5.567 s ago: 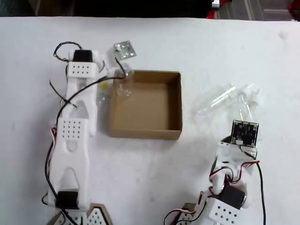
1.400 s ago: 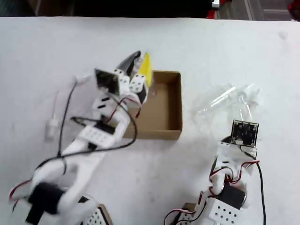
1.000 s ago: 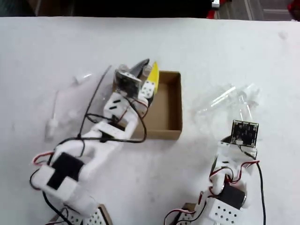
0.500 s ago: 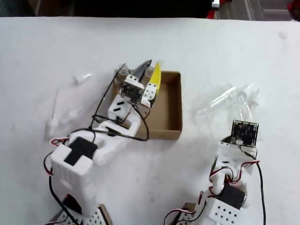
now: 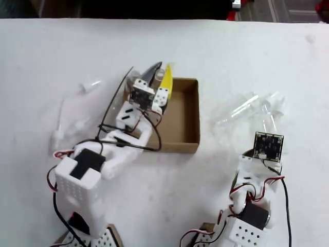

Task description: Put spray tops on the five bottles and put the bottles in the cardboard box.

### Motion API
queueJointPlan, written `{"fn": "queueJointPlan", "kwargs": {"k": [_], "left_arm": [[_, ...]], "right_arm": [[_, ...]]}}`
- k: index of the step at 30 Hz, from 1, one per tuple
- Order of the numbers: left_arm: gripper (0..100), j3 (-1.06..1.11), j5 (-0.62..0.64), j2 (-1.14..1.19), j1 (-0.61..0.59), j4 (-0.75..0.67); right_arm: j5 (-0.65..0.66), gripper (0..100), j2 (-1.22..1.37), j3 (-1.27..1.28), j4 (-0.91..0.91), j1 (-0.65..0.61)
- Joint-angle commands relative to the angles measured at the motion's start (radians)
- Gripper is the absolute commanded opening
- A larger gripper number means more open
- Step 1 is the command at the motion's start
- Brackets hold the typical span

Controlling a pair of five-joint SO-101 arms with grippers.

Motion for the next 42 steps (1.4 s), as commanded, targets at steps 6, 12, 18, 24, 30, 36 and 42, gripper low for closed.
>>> {"fn": "queueJointPlan", "kwargs": {"k": [6, 12, 18, 24, 30, 36, 42], "left_arm": [[2, -0.048, -0.011, -0.012, -0.016, -0.026], [2, -0.048, -0.011, -0.015, -0.016, -0.026], [9, -0.046, -0.009, -0.015, -0.015, -0.02], [30, -0.052, -0.002, -0.022, -0.012, 0.114], [26, -0.057, -0.002, -0.025, -0.012, 0.114], [24, -0.049, 0.029, -0.136, -0.01, 0.124], [24, -0.057, 0.061, -0.317, -0.016, 0.304]], "right_arm": [[0.003, 14.1, -0.001, 0.009, 0.005, -0.01], [0.003, 14.1, -0.001, 0.009, 0.005, -0.01], [0.003, 14.1, -0.001, 0.009, 0.005, -0.01], [0.003, 14.1, -0.001, 0.009, 0.005, -0.01], [0.003, 14.1, -0.001, 0.009, 0.005, -0.01], [0.003, 14.1, -0.001, 0.009, 0.005, -0.01], [0.003, 14.1, -0.001, 0.009, 0.005, -0.01]]}}
